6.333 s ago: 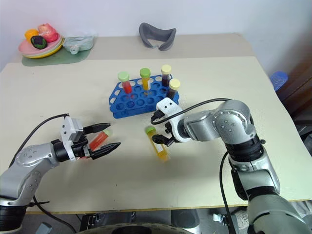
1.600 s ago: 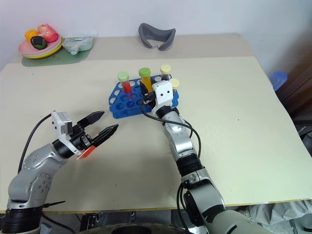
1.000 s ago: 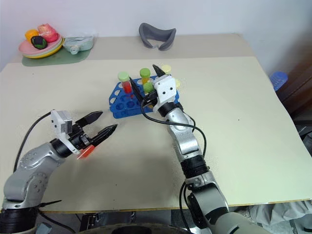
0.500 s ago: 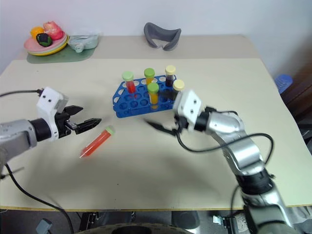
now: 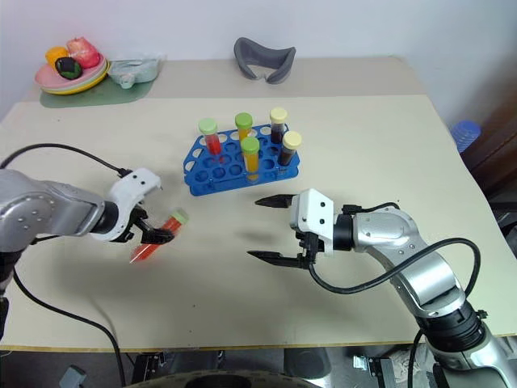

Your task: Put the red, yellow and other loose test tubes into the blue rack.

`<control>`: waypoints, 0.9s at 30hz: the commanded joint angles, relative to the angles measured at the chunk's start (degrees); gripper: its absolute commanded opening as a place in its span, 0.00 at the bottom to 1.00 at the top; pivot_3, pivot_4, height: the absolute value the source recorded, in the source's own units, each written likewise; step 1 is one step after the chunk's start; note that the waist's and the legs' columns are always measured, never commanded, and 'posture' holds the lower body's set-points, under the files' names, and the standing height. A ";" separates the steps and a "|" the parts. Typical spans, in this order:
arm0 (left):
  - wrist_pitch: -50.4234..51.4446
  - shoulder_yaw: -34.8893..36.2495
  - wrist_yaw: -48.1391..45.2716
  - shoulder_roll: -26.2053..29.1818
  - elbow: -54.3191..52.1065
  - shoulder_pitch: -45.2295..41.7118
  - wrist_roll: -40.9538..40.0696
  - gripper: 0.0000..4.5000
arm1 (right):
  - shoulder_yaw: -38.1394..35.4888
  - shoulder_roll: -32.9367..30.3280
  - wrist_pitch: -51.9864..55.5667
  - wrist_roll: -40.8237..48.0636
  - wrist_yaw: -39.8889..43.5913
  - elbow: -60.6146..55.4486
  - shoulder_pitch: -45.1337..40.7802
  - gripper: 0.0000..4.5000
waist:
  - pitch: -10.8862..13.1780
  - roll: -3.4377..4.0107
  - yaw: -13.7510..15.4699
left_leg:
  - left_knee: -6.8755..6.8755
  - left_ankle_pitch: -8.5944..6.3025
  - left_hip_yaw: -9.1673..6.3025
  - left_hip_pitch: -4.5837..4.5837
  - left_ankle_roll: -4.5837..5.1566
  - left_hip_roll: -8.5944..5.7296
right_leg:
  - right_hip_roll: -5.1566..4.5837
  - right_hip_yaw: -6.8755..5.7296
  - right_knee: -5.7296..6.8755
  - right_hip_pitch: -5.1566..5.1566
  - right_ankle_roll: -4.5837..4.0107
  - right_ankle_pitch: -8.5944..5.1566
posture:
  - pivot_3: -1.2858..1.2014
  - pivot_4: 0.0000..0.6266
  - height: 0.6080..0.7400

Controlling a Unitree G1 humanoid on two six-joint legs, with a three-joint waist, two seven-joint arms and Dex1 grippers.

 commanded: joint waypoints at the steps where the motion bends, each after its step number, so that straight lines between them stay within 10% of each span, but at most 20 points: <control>1: 0.47 -1.60 1.37 -0.22 0.39 -1.57 -0.61 1.00 | -0.04 -0.43 0.36 0.15 -0.16 -3.25 1.02 0.99 | 0.00 0.00 0.22 | 0.00 0.00 0.00 0.00 0.00 0.00 | 0.00 0.00 0.00 0.00 0.00 0.00 | 0.52 0.24 1.00; 19: 0.47 -6.25 1.66 0.00 3.61 -4.61 -1.04 1.00 | 0.36 0.64 -0.24 -1.00 -1.73 -4.11 4.13 0.99 | -0.03 0.02 0.90 | 0.03 0.00 0.03 0.03 0.00 -0.01 | -0.01 0.00 -0.01 0.03 0.00 0.00 | 0.52 0.24 1.00; 25: 0.47 -6.22 2.63 -0.59 4.30 -4.88 -0.66 0.49 | 0.80 1.03 -0.85 -1.55 -1.65 -3.78 4.19 1.00 | -0.04 0.02 0.91 | 0.04 0.00 0.03 0.03 0.00 -0.02 | -0.02 0.00 -0.01 0.04 0.00 0.00 | 0.52 0.24 1.00; 27: 0.47 -6.22 2.95 -0.70 4.44 -5.01 -0.57 0.49 | 0.92 1.16 -0.95 -1.74 -1.64 -3.74 4.14 1.00 | -0.04 0.02 0.93 | 0.04 0.00 0.03 0.03 0.00 -0.02 | -0.02 0.00 0.00 0.04 0.00 0.00 | 0.52 0.24 1.00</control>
